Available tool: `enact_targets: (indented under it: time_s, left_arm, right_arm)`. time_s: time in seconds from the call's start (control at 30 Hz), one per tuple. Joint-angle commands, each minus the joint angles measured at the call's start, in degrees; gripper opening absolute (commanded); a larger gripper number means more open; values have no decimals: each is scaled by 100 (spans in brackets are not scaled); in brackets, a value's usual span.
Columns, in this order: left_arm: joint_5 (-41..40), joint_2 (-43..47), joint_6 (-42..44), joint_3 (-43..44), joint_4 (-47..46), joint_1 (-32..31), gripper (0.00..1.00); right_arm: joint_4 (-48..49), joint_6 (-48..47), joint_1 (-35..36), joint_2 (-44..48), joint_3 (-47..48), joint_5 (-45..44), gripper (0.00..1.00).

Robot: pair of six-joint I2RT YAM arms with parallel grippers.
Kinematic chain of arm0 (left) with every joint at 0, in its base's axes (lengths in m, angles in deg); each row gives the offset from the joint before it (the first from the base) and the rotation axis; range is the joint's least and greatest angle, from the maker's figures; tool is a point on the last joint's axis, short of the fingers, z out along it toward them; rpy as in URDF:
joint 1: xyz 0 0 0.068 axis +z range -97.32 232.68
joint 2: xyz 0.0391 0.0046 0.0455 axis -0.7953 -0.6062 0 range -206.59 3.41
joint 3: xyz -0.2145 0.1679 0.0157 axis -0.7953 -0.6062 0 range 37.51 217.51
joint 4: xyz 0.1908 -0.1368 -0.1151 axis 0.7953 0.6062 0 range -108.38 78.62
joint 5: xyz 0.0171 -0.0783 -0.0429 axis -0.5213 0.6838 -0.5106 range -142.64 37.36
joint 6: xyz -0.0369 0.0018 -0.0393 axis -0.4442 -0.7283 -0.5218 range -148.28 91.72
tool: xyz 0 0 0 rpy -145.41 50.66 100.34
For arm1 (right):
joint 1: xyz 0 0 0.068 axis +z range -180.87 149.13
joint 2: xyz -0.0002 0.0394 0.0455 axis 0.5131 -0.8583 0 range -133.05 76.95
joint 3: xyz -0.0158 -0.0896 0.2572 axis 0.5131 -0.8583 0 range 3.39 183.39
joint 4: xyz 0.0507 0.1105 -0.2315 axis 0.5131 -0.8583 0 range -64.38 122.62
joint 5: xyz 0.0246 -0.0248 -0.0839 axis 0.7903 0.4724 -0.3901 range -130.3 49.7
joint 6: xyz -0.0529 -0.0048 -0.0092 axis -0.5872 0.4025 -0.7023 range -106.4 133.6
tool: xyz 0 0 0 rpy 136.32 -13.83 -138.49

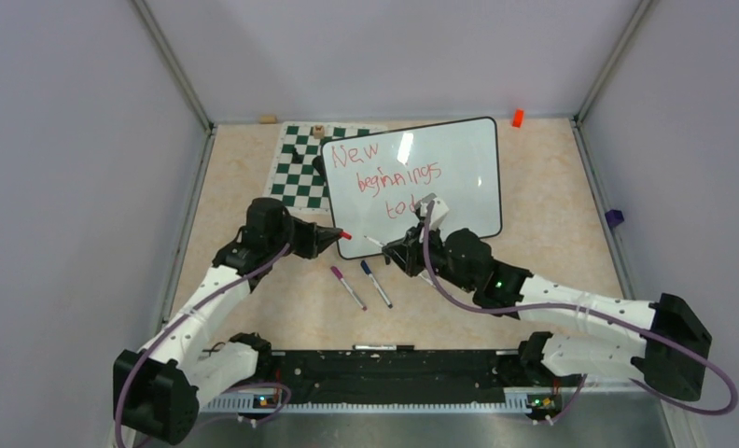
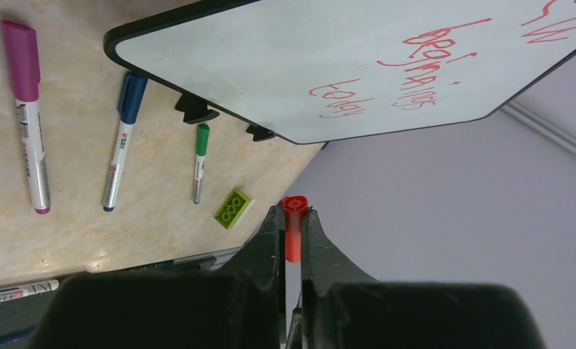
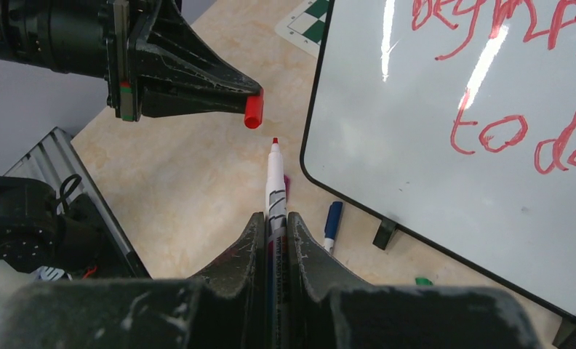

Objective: Write a sentence on the whiteboard
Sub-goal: Insert the pen cap into the whiteboard marker.

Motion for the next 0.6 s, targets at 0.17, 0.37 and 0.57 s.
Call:
enact_targets:
  time_s: [0.17, 0.37, 0.57]
  left_arm:
    - [17, 373, -230, 68, -227, -8, 0]
    - [0, 406, -254, 24, -235, -8, 0]
    - [5, 392, -262, -1, -258, -8, 0]
  right_arm:
    - [482, -130, 88, -323, 531, 125, 0]
    - [538, -129, 99, -419, 595, 239, 0]
    - [503, -122, 155, -451, 633, 255, 0]
